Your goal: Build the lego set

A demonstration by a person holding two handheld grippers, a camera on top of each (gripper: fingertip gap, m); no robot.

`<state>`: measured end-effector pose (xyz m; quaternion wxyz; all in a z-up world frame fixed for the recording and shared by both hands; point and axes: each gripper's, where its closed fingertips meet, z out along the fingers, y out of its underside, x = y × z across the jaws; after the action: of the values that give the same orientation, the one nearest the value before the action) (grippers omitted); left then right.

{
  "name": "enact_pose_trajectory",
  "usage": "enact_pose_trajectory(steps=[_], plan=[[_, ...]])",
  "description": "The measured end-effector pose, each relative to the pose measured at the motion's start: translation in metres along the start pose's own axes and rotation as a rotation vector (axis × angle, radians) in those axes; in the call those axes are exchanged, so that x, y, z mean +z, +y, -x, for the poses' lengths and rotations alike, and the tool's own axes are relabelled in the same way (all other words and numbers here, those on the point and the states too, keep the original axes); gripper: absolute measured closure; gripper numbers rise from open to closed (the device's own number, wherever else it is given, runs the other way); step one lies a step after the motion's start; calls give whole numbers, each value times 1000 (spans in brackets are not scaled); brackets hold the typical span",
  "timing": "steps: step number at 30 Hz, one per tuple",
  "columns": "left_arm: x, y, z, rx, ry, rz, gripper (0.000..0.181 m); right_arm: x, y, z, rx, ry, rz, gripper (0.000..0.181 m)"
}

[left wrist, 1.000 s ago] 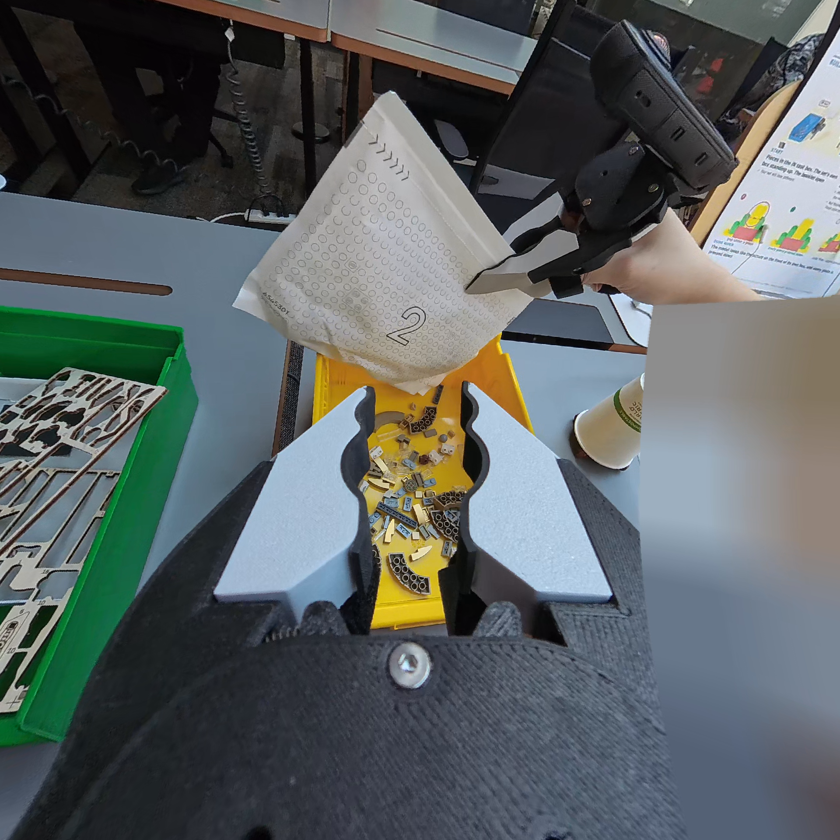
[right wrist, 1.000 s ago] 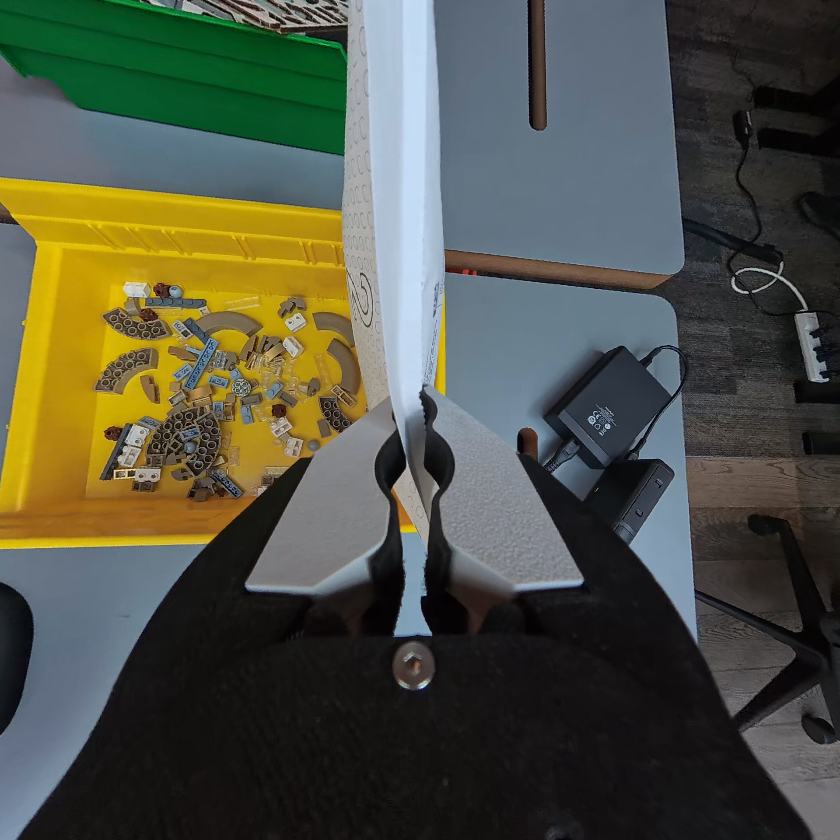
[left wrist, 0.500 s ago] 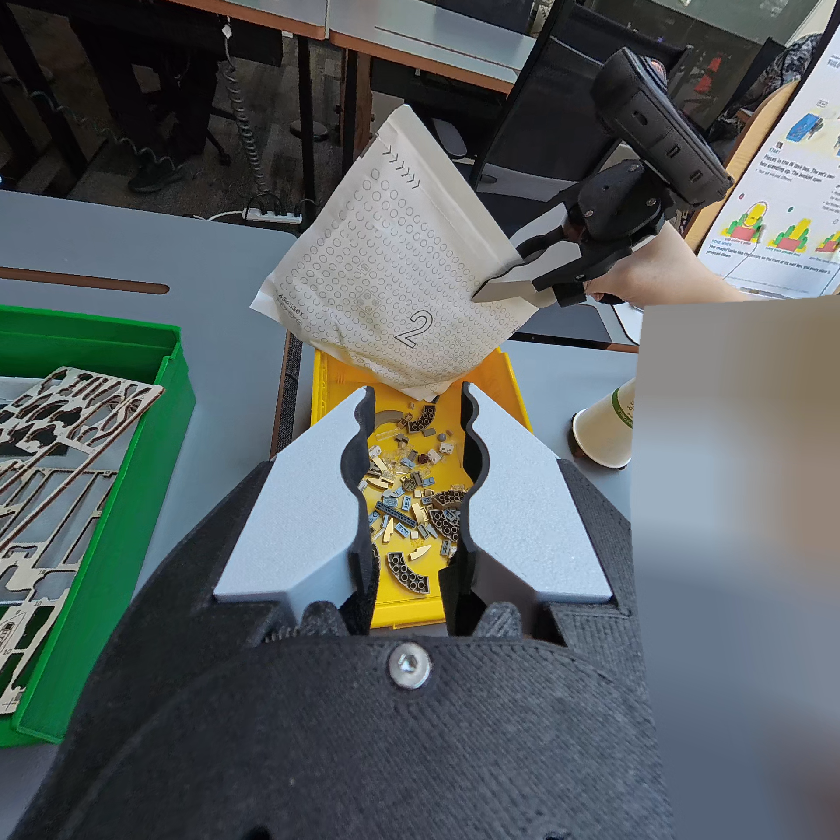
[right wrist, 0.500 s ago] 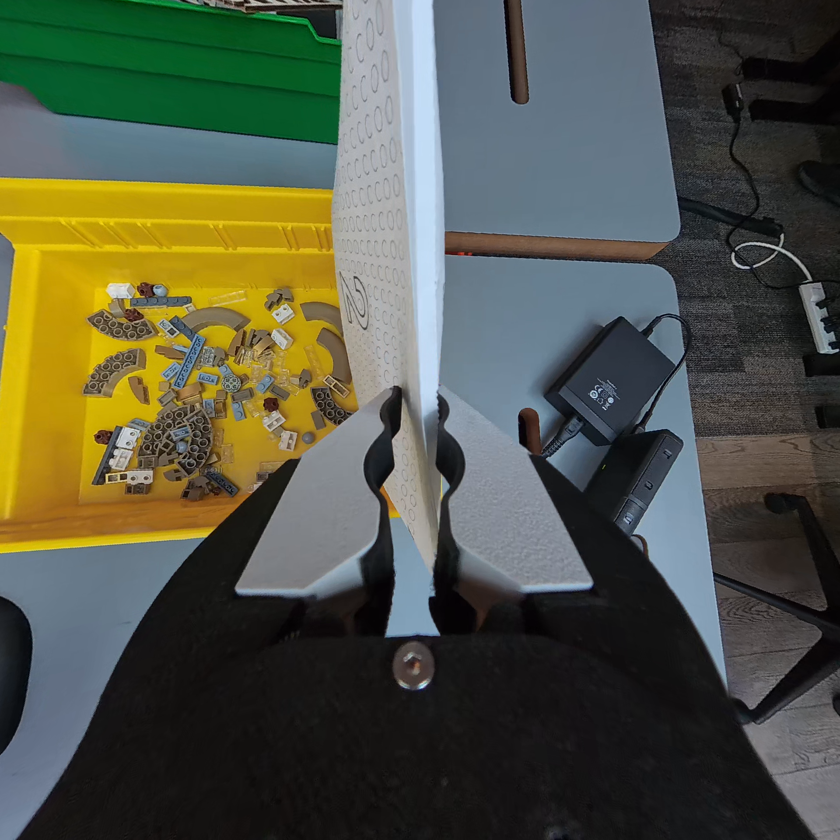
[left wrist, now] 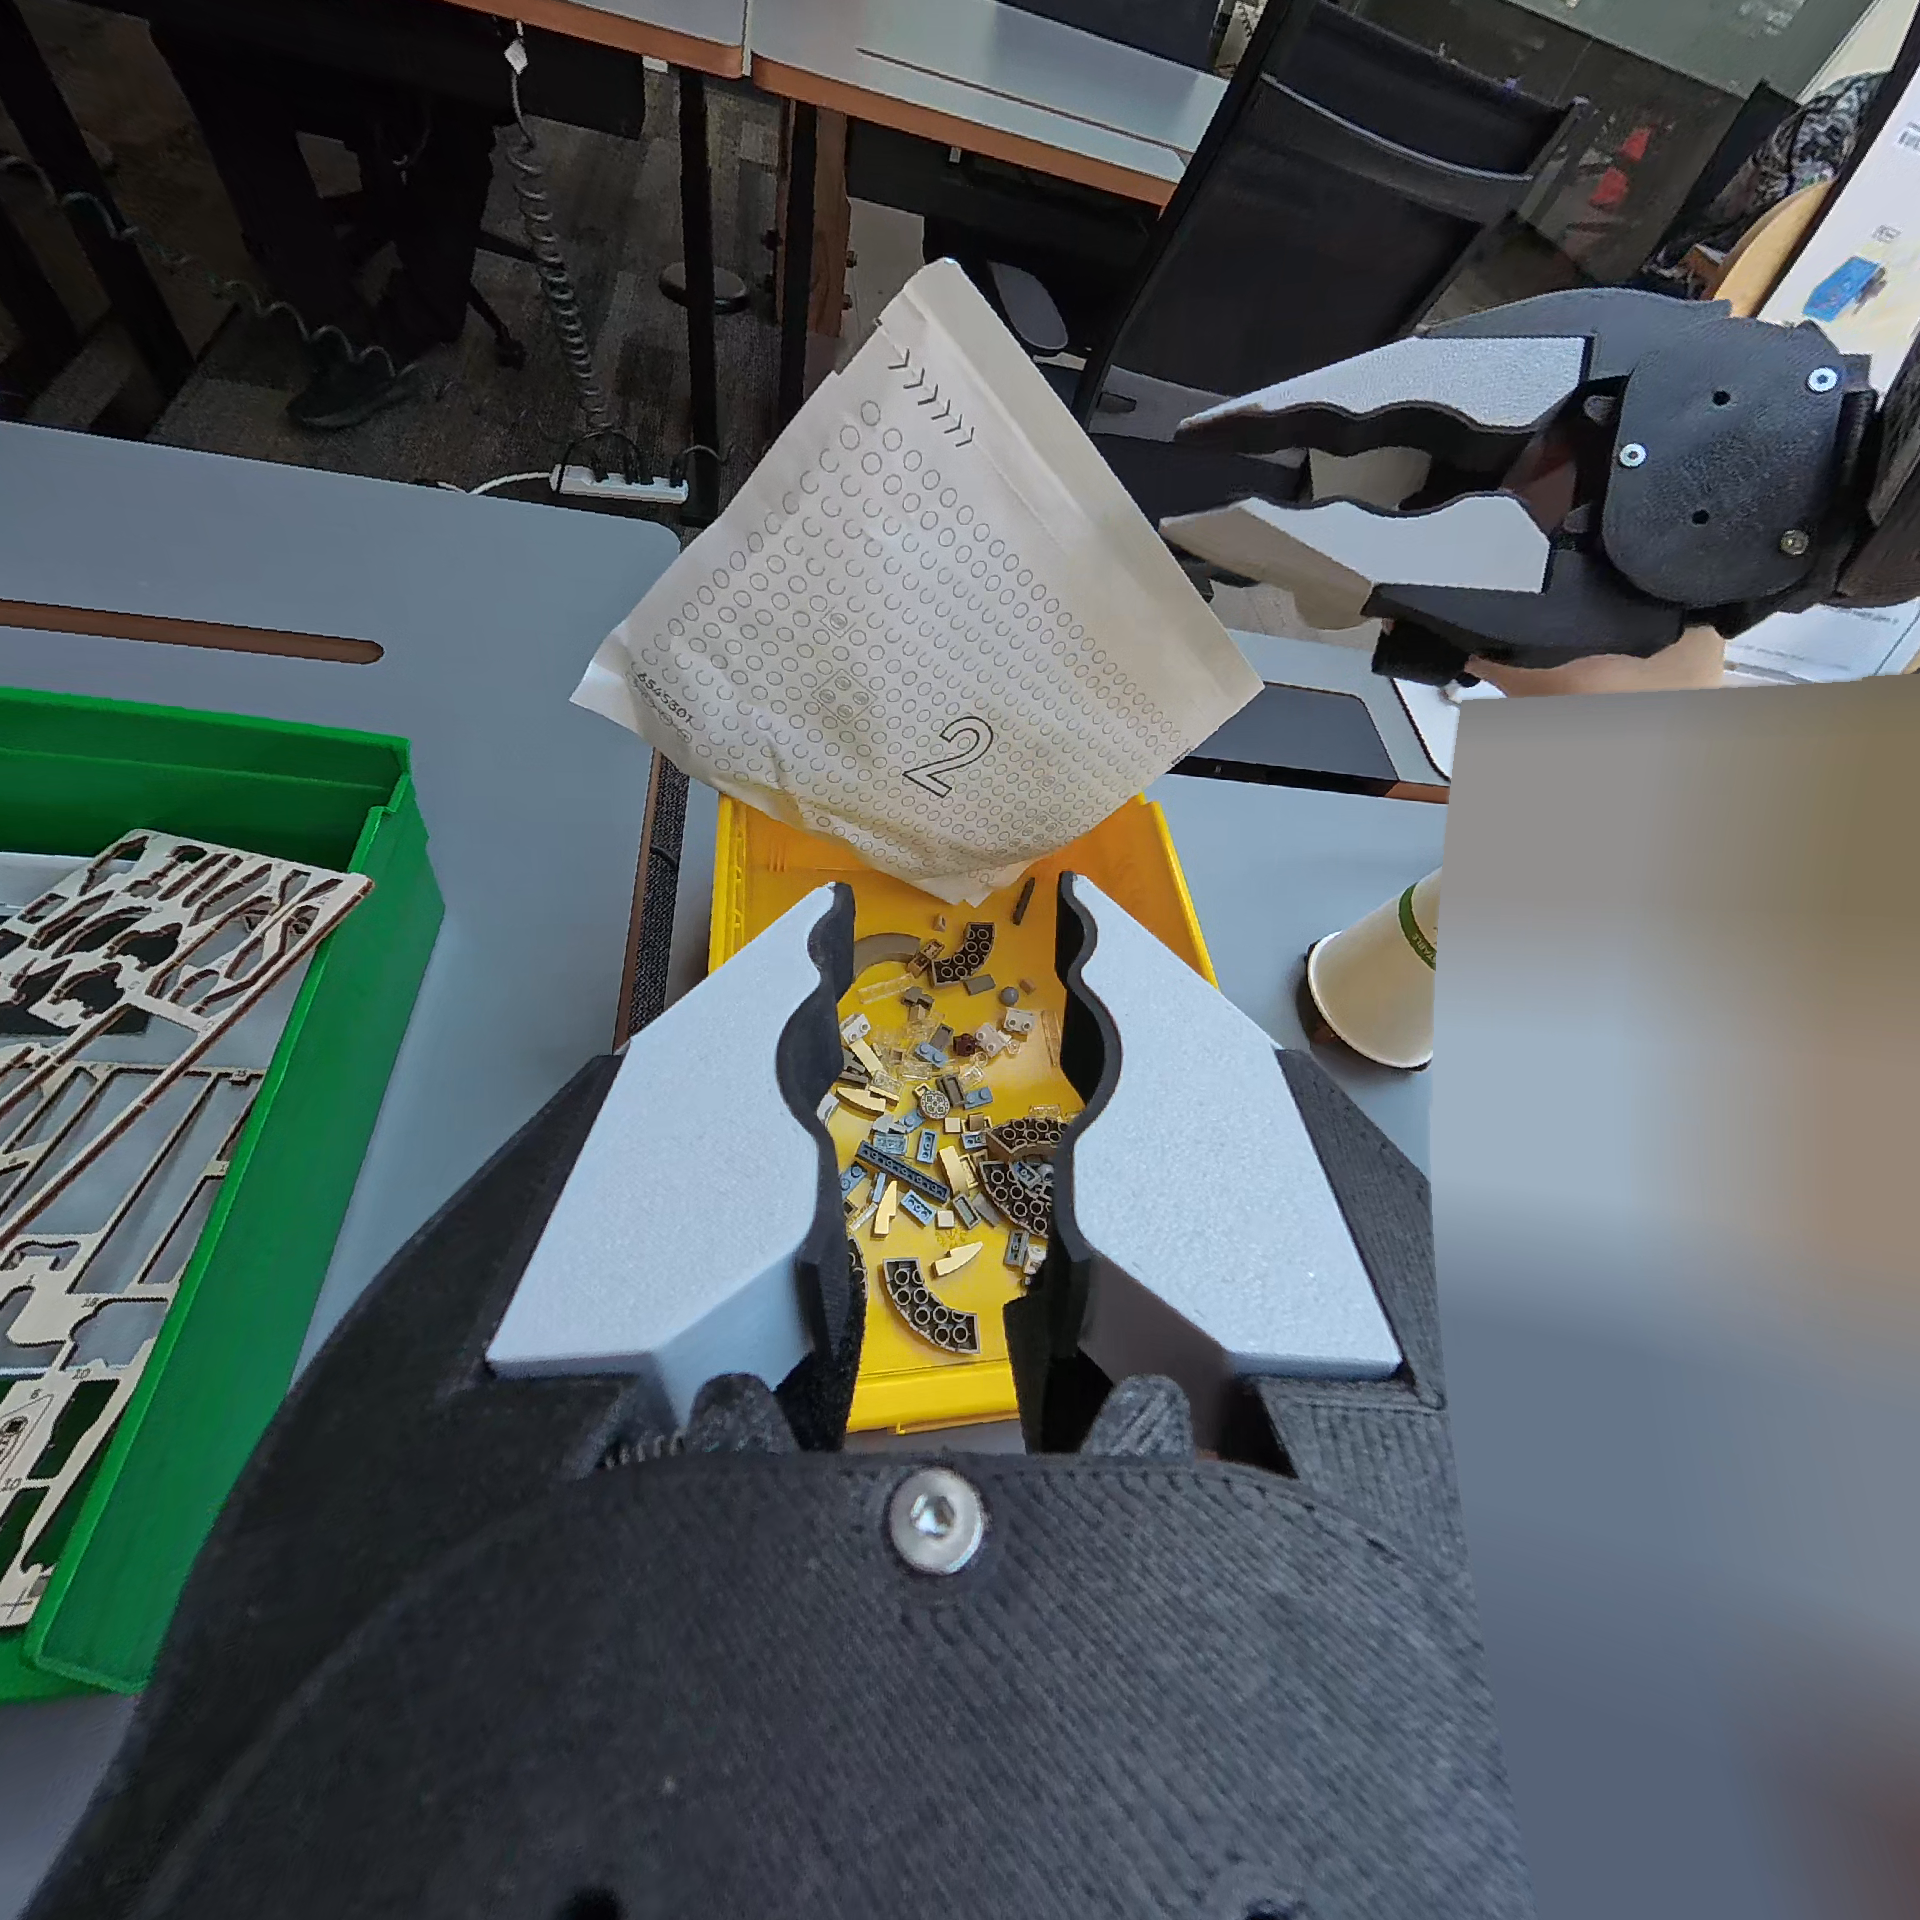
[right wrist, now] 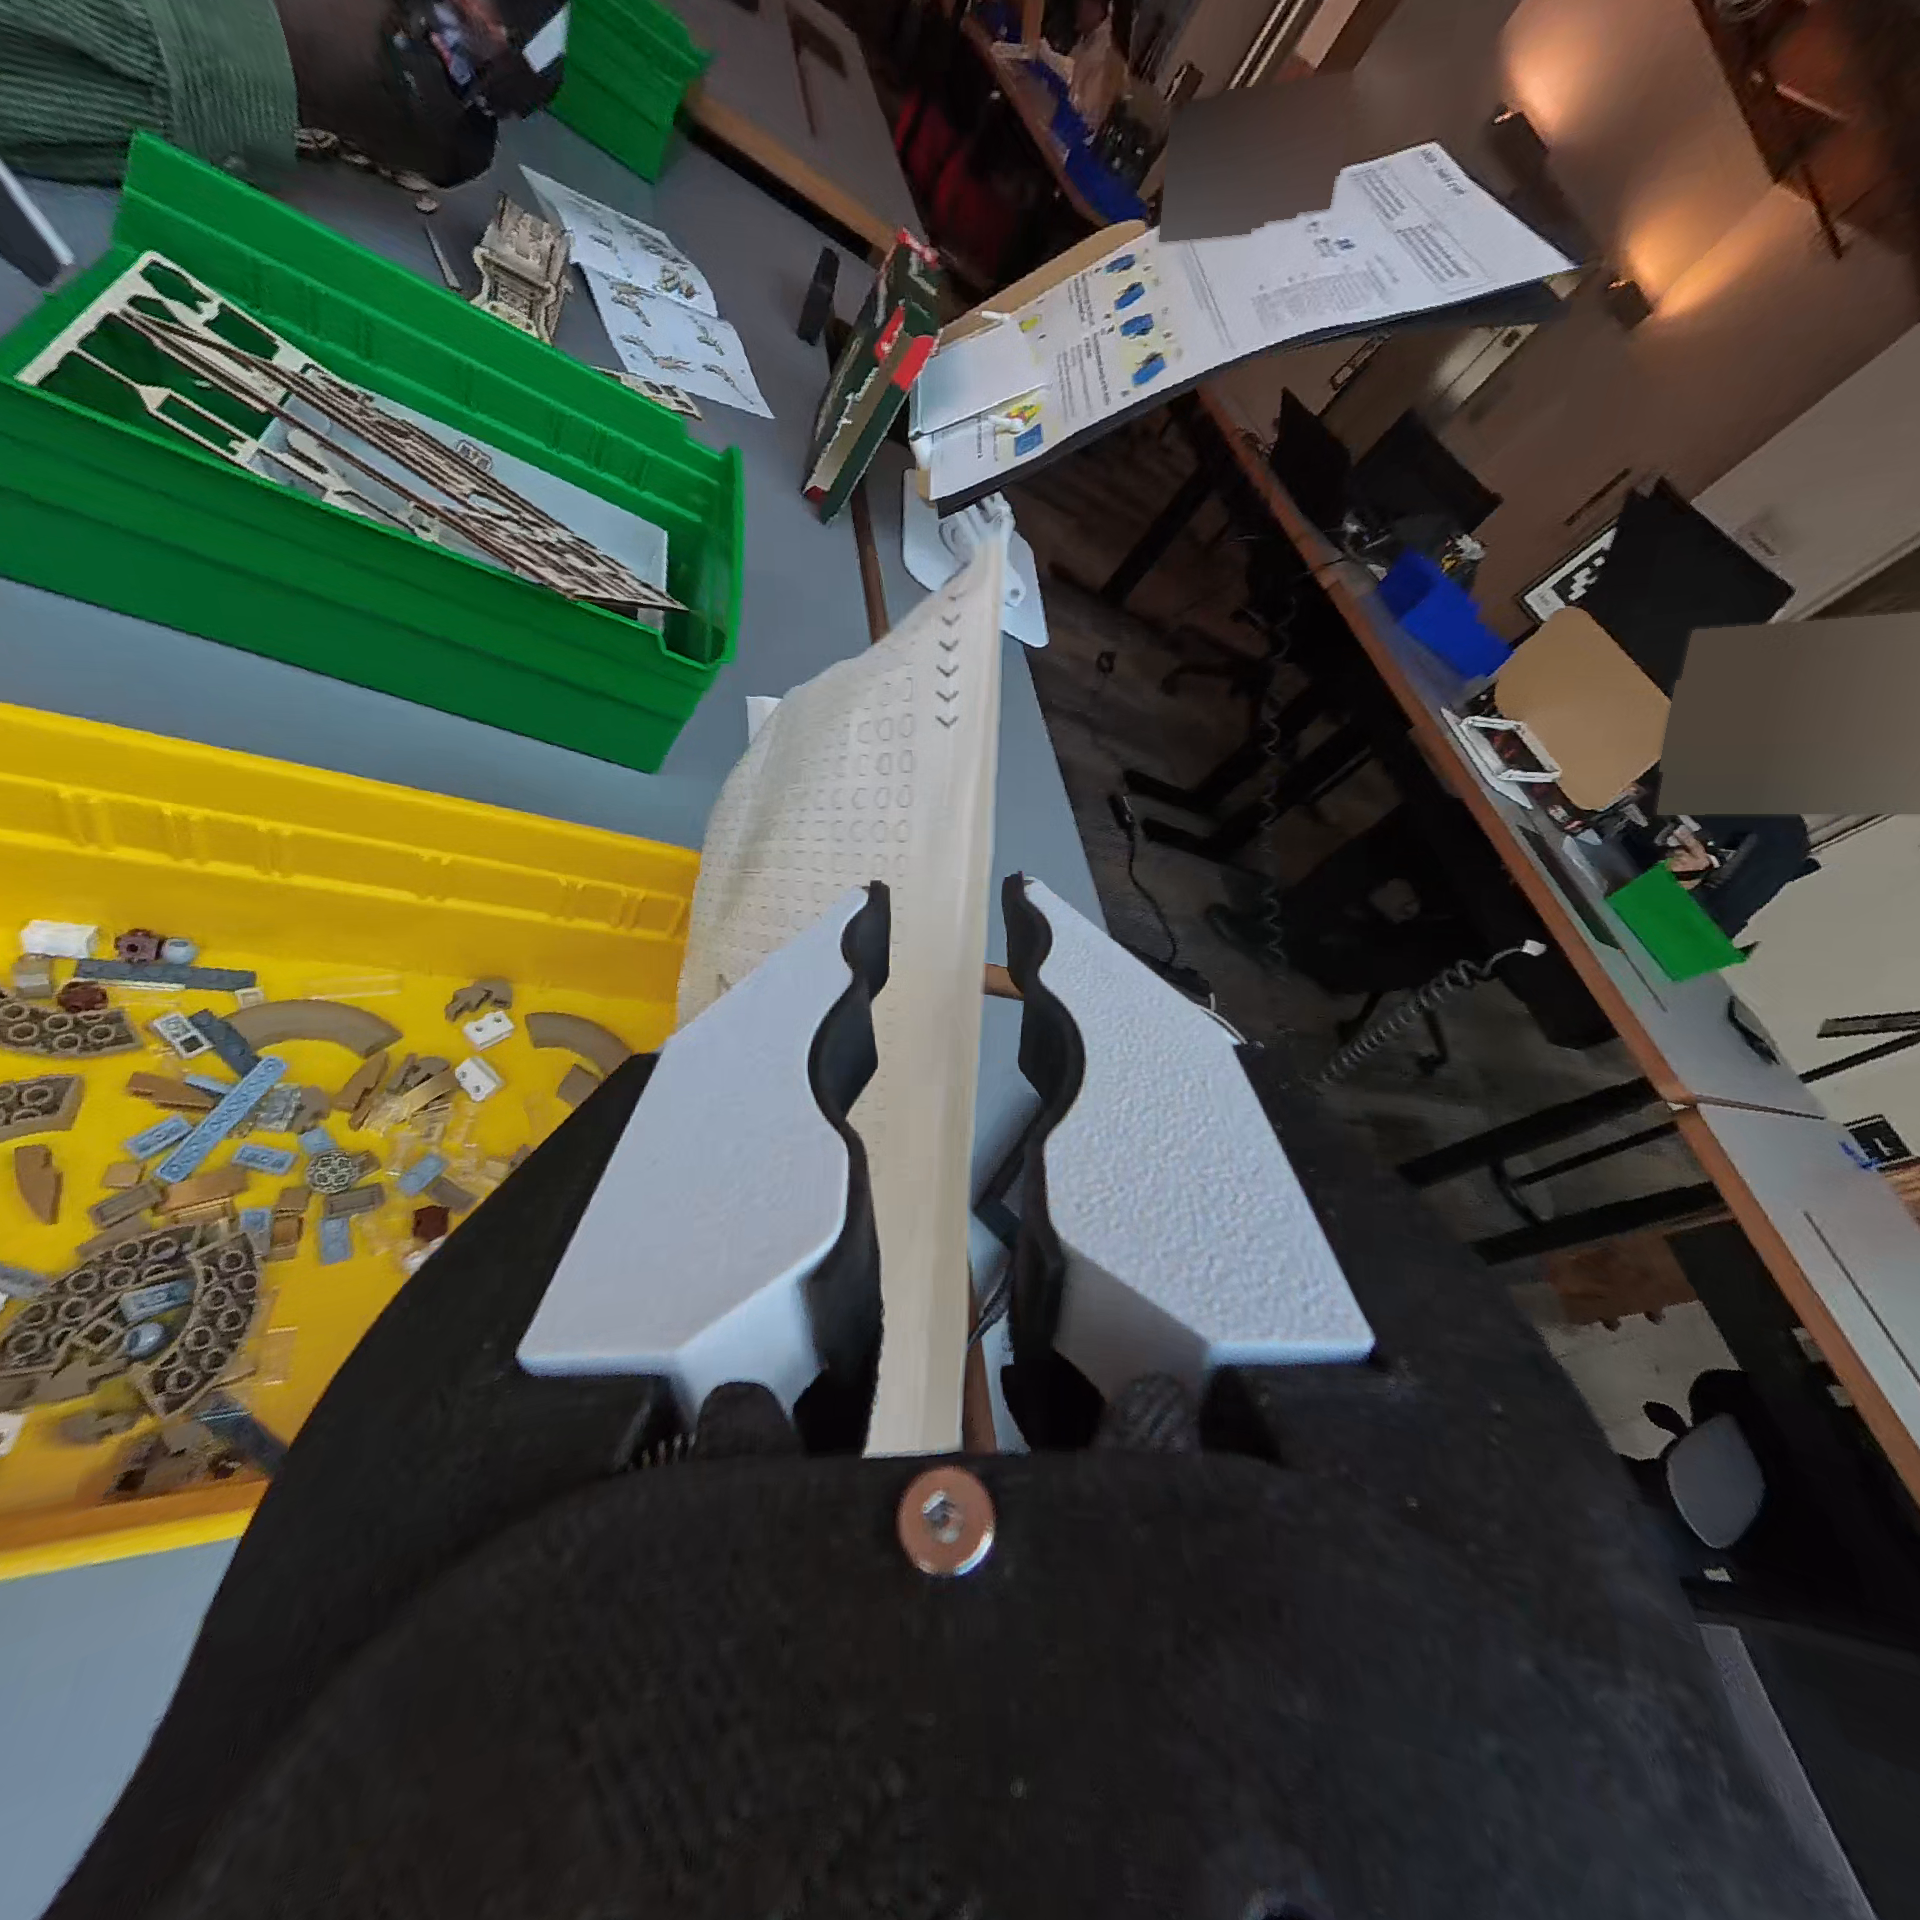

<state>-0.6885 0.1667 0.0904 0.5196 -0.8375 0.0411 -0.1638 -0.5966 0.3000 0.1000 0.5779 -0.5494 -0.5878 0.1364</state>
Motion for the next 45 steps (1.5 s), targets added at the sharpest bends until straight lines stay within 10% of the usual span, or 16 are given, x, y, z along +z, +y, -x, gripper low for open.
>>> enact_pose_trajectory(steps=[5,13,27,45], plan=[[1,0,-2,9,-1,3,144,10,9,68,-81,-241,71,162],[-1,-1,-2,6,-4,-3,144,50,125,161,-294,-566,516,157],[0,-1,-4,13,-7,0,144,68,198,157,-469,-617,917,155],[0,0,-6,19,-2,6,144,47,173,158,-94,-740,909,169]])
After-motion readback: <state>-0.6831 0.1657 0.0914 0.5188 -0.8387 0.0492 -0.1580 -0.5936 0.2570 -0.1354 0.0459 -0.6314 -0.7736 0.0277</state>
